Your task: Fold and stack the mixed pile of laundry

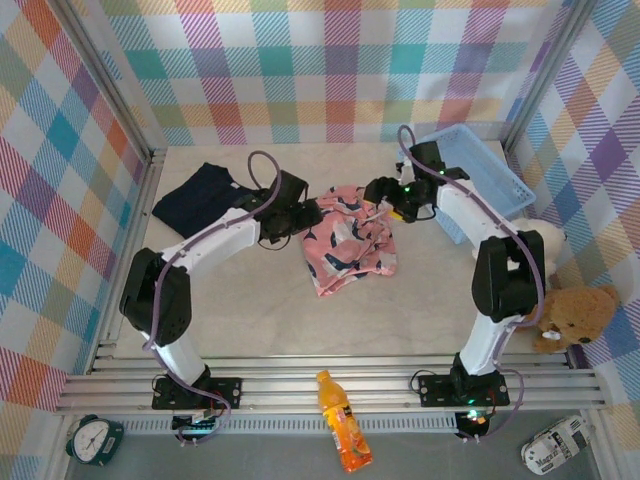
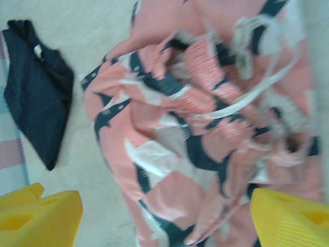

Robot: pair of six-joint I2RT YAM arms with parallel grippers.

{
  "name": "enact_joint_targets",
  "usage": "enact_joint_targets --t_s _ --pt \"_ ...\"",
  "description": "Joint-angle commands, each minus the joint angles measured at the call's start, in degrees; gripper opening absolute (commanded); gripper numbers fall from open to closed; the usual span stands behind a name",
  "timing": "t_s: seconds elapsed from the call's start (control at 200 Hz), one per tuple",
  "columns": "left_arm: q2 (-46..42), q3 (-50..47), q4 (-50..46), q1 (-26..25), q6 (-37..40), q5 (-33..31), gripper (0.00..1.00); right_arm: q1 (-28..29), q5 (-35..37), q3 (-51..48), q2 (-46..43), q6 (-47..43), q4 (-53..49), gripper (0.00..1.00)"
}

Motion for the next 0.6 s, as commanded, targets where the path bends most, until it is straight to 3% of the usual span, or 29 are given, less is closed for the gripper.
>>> enact_joint_targets --t_s 0.0,0.21,0.435,0.525,0.595 --pt "4.55 -2.29 8.69 0.17 1.05 7.1 0.92 -1.39 5.88 -2.35 2.08 -7.56 -3.16 0.9" --pt "10.81 -4.52 20.11 0.31 1.21 12.72 0.92 -1.38 4.21 -1.67 7.8 -10.47 -1.36 0.94" --pt "15.02 -4.88 20.24 0.26 1.69 13.24 0.89 0.19 -0.09 -2.52 12.15 -8.16 3.54 0.91" --pt "16.23 -4.64 20.25 0.14 1.47 13.84 0.84 1.74 -0.84 -1.43 14.25 -7.63 3.6 0.86" --pt "17.04 -4.12 20.21 0.04 1.36 14.56 0.74 2.66 -0.92 -0.69 15.75 -7.04 3.47 0.77"
